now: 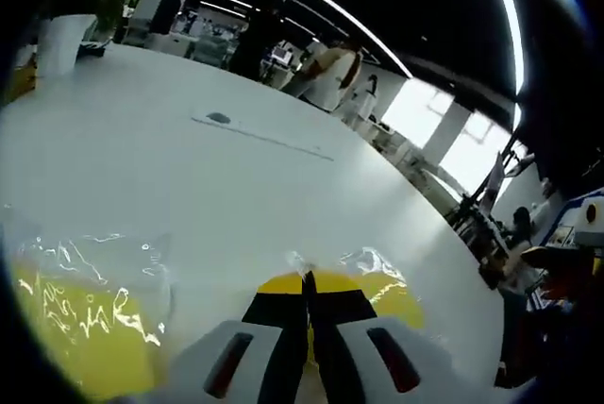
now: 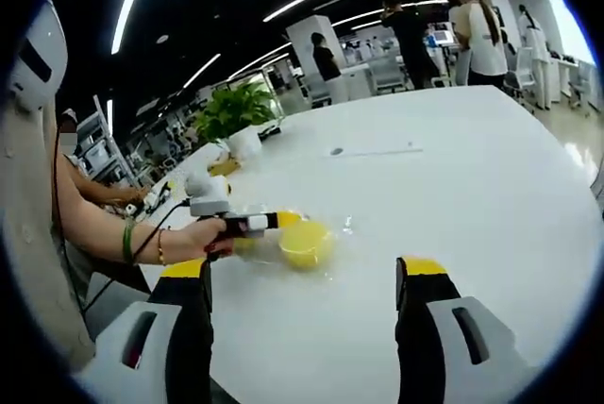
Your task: Compare the silicone blocks by pressing each to a similar depth, holding the contact briefly, and releasing to observe deformation and rebound differences across the visible hardness samples.
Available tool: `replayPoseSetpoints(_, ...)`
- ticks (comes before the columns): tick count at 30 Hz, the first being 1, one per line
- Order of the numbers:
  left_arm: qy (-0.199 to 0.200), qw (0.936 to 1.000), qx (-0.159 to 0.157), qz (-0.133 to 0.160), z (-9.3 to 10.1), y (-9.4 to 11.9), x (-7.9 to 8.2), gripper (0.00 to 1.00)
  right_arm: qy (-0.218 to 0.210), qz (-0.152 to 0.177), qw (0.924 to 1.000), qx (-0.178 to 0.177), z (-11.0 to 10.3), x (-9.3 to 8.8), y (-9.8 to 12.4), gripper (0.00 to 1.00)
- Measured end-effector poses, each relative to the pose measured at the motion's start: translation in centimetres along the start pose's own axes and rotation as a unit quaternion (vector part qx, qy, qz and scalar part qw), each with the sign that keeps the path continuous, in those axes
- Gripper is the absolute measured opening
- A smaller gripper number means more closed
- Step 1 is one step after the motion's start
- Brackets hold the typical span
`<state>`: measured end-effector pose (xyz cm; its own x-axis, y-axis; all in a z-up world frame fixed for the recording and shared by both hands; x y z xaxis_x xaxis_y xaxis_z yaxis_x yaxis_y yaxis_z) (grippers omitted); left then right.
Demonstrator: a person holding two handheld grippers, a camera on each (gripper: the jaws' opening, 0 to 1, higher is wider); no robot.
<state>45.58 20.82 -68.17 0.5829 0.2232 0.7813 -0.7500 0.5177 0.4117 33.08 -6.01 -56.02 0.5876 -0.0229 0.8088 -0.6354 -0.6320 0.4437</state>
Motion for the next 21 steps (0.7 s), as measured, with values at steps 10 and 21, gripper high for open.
replayPoseSetpoints(10,-0.087,0.9959,0.022,0.009,-0.1,-0.5,1.0,0.05,0.005,-0.001,1.0,0.004,-0.5,0.2,-0.1,0.73)
replayPoseSetpoints(21,-0.099,0.9935,0.055,0.007,-0.3,0.6,2.3,0.29,0.011,0.002,0.9999,0.001,-0.9,0.2,0.5,0.73)
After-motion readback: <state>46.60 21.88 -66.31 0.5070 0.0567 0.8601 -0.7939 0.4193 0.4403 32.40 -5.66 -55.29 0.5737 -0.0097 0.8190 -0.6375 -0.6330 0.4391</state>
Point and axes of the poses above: the point that each gripper's makers call its tool centre point, and the gripper's own axes: y roughly backward along the fingers, z roughly to its right, x roughly out of its top, the point moved 10 cm from there along y, roughly backward along the fingers, and after that the axes turned 2 degrees about -y, right-handed, at the moved point
